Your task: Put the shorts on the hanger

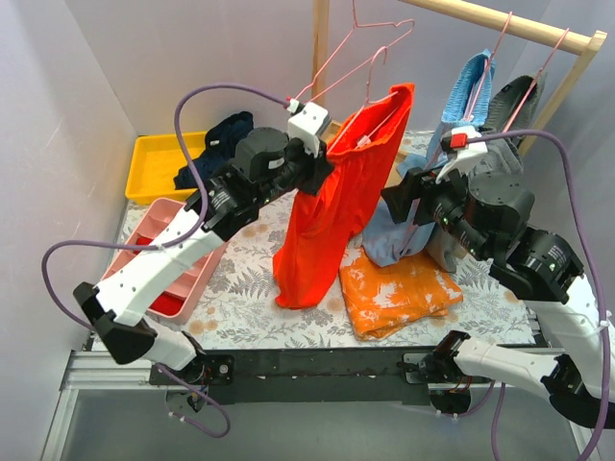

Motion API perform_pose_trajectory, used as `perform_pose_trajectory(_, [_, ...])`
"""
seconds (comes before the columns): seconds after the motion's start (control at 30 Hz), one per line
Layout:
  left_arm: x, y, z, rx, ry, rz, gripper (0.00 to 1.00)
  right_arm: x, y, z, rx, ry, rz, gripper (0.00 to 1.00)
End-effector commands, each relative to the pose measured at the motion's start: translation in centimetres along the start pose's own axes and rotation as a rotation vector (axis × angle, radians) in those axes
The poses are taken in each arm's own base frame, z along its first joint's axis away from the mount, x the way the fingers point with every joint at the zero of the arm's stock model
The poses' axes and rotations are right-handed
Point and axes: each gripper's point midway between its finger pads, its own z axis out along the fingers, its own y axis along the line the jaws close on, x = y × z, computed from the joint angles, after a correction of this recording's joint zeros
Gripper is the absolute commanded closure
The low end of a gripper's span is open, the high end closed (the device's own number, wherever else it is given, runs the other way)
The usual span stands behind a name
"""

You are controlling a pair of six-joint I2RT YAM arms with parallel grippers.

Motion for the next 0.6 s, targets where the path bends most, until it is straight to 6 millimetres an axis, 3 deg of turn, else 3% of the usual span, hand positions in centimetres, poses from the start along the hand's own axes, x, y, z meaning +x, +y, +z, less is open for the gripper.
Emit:
perform_pose_trajectory(0.0, [-8.2,-0.5,0.6,0.076,-0.231,0.014,1.0,2.5,0.2,-0.8,-0.054,0.033,0.001,0.27])
perform_pose_trajectory(0.1, [-10.4,-0.5,1.3,0.095,-0.273,0.023,1.0,4.7,0.4,-1.2,-0.093,0.079,-0.007,0.27])
perform_pose_trajectory(0.13, [-9.7,-0.4,2.9,0.095,-0.248,0.029,1.0,5.2,0.5,-1.3,-0.104,0.092,-0.008,0.27])
perform_pose_trajectory(0.2, [-11.6,0.0,3.2,0.095,-0.288,0.04,1.0,7.3,0.7,-1.0,-0.13,0.137,-0.013,0.27])
perform_pose_trajectory(0.23, [-10.7,0.1,5.1,0.094,-0.257,0.044,1.0,8.0,0.8,-0.9,-0.136,0.153,-0.014,0.27])
perform_pose_trajectory(0.3, [-12.5,0.4,5.6,0.092,-0.292,0.055,1.0,10.0,0.8,-0.6,-0.145,0.19,-0.014,0.28])
perform_pose_trajectory(0.33, [-12.9,0.3,6.0,0.097,-0.295,0.059,1.0,10.6,0.9,-0.5,-0.152,0.203,-0.009,0.28])
perform_pose_trajectory(0.37, [-12.0,0.6,7.8,0.093,-0.273,0.059,1.0,11.0,1.1,-0.5,-0.168,0.213,-0.005,0.28])
perform_pose_trajectory(0.4, [-13.5,0.5,7.5,0.096,-0.309,0.064,1.0,11.5,1.2,-0.4,-0.177,0.222,-0.004,0.28])
perform_pose_trajectory(0.47, [-13.3,0.5,9.1,0.1,-0.308,0.068,1.0,13.1,1.3,-0.3,-0.189,0.253,-0.004,0.28])
perform_pose_trajectory(0.57, [-14.9,0.3,9.2,0.103,-0.355,0.073,1.0,14.5,1.3,-0.2,-0.208,0.273,-0.01,0.29])
